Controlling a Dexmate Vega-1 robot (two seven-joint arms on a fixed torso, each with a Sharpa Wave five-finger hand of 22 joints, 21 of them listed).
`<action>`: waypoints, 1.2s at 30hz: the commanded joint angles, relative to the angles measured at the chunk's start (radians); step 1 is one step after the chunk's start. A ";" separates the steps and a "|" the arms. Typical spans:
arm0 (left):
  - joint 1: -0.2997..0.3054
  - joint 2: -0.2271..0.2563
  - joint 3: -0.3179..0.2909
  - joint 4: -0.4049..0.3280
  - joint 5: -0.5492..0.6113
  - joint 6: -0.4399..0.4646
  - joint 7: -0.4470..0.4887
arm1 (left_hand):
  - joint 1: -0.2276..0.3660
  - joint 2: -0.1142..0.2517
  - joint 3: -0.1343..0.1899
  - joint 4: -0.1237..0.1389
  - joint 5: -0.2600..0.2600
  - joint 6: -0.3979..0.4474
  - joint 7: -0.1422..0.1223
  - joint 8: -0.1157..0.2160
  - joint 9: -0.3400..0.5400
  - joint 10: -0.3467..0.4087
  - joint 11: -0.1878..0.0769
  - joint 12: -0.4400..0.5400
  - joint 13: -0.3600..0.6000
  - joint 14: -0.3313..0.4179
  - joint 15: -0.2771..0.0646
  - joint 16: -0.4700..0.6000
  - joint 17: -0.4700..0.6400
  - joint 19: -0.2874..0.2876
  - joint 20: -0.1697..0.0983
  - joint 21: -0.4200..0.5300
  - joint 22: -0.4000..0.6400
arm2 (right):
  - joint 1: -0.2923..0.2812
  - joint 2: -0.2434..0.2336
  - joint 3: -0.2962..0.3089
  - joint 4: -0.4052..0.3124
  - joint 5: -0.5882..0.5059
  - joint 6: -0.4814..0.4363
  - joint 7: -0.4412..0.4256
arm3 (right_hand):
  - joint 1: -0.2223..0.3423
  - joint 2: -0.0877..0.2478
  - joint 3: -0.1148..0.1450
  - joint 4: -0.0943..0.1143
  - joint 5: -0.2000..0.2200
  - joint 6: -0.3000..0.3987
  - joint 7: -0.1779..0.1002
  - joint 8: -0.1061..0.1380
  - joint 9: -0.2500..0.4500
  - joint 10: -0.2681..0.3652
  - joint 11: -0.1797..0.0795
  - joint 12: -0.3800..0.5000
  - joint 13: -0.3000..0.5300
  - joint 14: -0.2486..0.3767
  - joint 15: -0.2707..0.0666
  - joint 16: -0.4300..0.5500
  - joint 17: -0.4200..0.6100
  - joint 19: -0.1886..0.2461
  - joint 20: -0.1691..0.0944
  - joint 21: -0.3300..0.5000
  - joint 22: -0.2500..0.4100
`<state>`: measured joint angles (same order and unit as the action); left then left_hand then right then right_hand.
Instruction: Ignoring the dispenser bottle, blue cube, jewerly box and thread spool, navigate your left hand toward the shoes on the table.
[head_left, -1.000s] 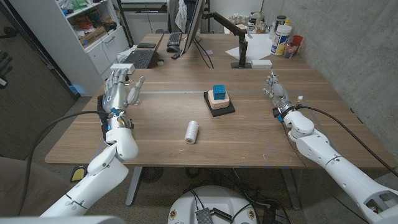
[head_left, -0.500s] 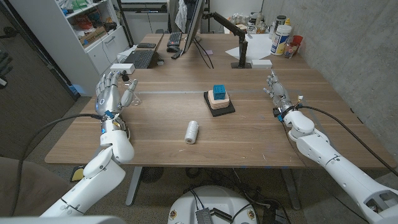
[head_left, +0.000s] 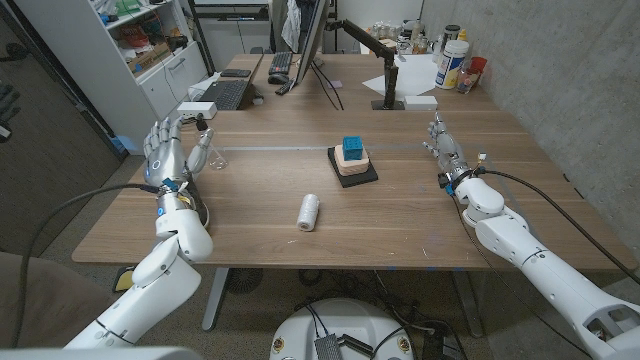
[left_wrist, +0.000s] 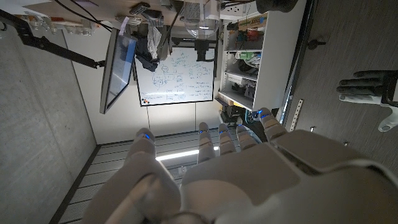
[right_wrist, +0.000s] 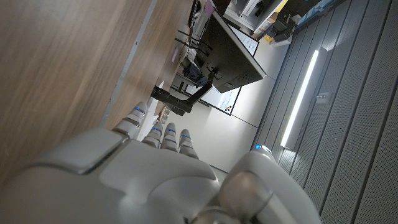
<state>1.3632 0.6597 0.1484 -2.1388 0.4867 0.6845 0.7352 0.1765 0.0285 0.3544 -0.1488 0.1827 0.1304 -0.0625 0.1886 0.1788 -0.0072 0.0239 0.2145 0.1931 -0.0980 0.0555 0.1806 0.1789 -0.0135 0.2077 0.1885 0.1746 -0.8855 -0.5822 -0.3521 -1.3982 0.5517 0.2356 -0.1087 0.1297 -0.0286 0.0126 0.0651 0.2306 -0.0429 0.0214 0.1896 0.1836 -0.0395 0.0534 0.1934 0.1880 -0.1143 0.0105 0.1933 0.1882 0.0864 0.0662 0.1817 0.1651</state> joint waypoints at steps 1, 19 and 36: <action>-0.020 0.002 0.006 -0.008 0.000 0.100 -0.024 | 0.015 0.001 0.007 0.002 -0.005 -0.002 0.005 0.001 0.003 -0.008 0.000 -0.002 0.004 -0.016 0.001 -0.002 0.002 -0.009 -0.001 -0.001 0.001 | 0.004 0.003 -0.004 0.000 -0.002 -0.007 -0.003 | -0.002 0.007 -0.005 -0.001 0.000 -0.004 -0.007 0.005 0.004 -0.007 0.000 0.004 0.003 -0.010 0.001 0.003 0.006 -0.005 -0.004 0.004 0.004; -0.048 -0.002 0.009 -0.010 -0.037 0.217 -0.023 | 0.019 0.003 0.010 0.002 -0.005 -0.009 0.008 -0.002 0.003 -0.012 0.007 -0.003 0.004 -0.029 0.010 -0.002 0.002 -0.019 0.003 -0.002 0.002 | 0.004 0.007 -0.006 0.000 0.000 -0.008 -0.002 | -0.001 0.010 -0.006 -0.002 0.000 -0.004 -0.007 0.005 0.004 -0.007 0.000 0.004 0.003 -0.008 0.003 0.004 0.005 -0.001 -0.011 0.006 0.004; -0.021 0.014 -0.031 0.021 -0.081 0.107 0.032 | 0.022 0.003 0.011 0.003 -0.006 -0.004 0.012 0.000 0.003 0.000 0.003 0.003 0.004 -0.022 -0.001 0.004 0.002 -0.011 -0.022 0.003 0.001 | -0.001 -0.004 -0.002 0.000 0.004 -0.005 0.009 | -0.002 0.011 -0.008 -0.003 -0.001 -0.003 -0.006 0.006 0.004 -0.007 0.002 0.004 0.003 -0.009 0.003 0.004 0.005 -0.001 -0.011 0.006 0.004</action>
<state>1.3241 0.6581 0.1453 -2.1412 0.4348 0.8759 0.7297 0.1877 0.0318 0.3585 -0.1447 0.1760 0.1196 -0.0519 0.1886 0.1788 -0.0173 0.0267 0.2108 0.1931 -0.1204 0.0593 0.1801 0.1790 -0.0306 0.1926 0.1886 0.1744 -0.8805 -0.5793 -0.3591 -1.3980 0.5490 0.2280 -0.1055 0.1255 -0.0245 0.0071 0.0596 0.2306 -0.0429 0.0214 0.1897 0.1836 -0.0414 0.0516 0.1934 0.1880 -0.1143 0.0105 0.1933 0.1882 0.0810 0.0606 0.1817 0.1651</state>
